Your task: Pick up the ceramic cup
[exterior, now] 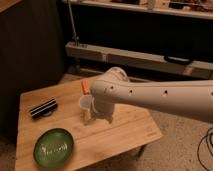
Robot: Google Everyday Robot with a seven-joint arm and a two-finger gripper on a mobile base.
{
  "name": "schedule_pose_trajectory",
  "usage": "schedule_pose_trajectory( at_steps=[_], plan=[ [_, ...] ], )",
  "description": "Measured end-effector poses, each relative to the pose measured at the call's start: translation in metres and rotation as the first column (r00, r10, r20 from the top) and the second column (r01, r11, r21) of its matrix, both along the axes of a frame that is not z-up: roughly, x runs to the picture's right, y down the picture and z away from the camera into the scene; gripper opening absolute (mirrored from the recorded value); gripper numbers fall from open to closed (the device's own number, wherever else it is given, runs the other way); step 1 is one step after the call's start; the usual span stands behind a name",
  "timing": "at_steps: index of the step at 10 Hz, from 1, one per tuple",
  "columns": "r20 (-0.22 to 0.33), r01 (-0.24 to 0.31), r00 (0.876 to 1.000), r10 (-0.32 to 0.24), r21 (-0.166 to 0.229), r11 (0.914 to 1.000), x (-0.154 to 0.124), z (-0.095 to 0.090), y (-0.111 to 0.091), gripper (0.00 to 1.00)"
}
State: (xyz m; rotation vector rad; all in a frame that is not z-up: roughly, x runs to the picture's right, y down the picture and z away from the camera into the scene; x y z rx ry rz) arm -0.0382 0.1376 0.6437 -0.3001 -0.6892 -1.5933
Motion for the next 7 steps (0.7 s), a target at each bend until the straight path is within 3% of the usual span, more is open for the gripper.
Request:
schedule_pose_trajectory(
  at_steps=[4, 7],
  plan=[
    [0.0, -0.002, 1.0, 0.002, 0.001, 1.0, 0.0, 0.0, -0.001, 0.69],
    [0.087, -0.046, 0.995, 0.045, 0.002, 0.999, 0.0, 0.012, -0.025, 0.69]
  ],
)
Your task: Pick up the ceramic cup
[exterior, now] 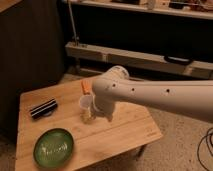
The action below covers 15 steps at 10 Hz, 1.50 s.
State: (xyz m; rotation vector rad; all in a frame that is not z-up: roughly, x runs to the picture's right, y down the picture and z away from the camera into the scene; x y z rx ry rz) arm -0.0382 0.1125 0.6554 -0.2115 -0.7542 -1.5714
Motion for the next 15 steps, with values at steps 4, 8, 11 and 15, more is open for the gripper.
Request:
schedule_pose_trajectory(
  at_steps=[4, 8, 11, 15],
  plan=[
    [0.079, -0.089, 0.993, 0.086, 0.033, 0.9955, 0.015, 0.054, -0.073, 0.69],
    [0.117, -0.215, 0.971, 0.208, 0.046, 0.9756, 0.05, 0.115, -0.138, 0.69],
    [0.121, -0.359, 0.928, 0.352, 0.041, 0.9325, 0.097, 0.147, -0.158, 0.69],
    [0.154, -0.402, 0.907, 0.391, 0.049, 0.9143, 0.107, 0.14, -0.152, 0.69]
  ],
)
